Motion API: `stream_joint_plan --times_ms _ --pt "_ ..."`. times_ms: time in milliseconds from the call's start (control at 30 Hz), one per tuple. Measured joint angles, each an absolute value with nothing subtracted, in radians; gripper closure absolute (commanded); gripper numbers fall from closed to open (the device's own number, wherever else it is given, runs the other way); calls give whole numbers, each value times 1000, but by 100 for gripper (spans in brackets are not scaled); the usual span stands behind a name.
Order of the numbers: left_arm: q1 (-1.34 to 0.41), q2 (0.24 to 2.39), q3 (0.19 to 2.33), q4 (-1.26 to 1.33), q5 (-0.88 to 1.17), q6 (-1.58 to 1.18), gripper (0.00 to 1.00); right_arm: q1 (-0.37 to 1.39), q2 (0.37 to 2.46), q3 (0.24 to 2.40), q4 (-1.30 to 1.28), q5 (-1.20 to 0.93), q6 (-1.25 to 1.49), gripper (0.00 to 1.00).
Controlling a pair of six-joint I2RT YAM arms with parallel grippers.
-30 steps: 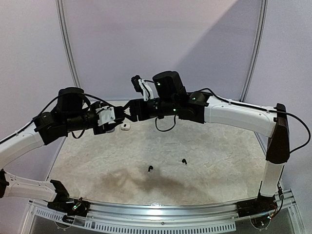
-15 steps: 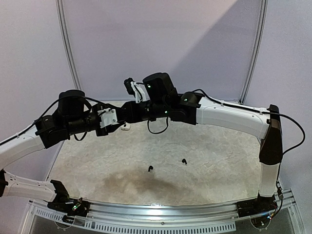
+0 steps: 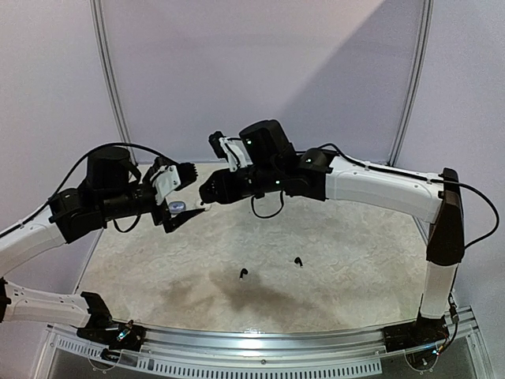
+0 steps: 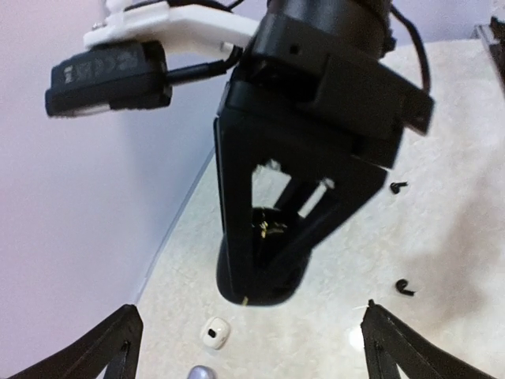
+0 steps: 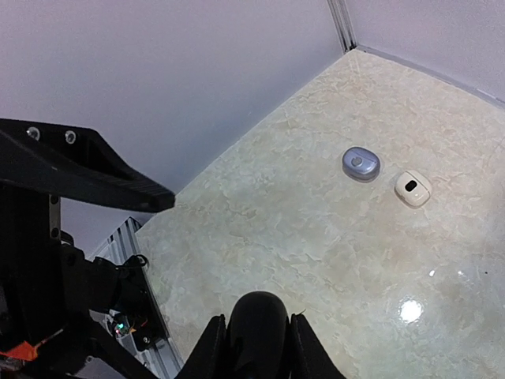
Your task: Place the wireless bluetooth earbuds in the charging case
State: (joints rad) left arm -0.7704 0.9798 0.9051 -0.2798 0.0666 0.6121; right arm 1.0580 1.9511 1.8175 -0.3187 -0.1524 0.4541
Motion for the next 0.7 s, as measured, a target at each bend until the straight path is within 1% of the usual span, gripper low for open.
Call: stream_joint_plan --times_ms 100,133,200,267,333,367,467,533,600,633,700 --pt "-764 934 907 -333 153 511 1 1044 1893 1779 -329 -172 385 100" --pt "-762 924 908 -345 179 489 4 1040 1874 1771 -330 -181 366 100" --pt "-756 908 915 -379 252 430 17 1037 1823 1741 -313 -220 315 100" --pt "-750 910 923 -394 314 384 27 1037 1759 1684 -263 -263 271 100" --pt "-744 925 936 -398 393 334 35 1038 1699 1622 -207 -299 239 100" --pt "-743 936 942 -387 435 300 37 1039 1671 1593 -177 -316 224 100" --pt "-738 969 942 -302 553 188 37 1045 1606 1520 -83 -353 186 100" --pt "-738 994 930 -189 616 109 35 1050 1575 1483 -26 -367 163 100" --pt "-736 1016 895 -30 667 20 36 1054 1558 1464 13 -377 147 100" --pt "-737 1028 879 40 686 -23 38 1056 1552 1458 30 -379 141 100" --pt "-739 1051 862 141 712 -89 47 1062 1548 1454 57 -381 128 100"
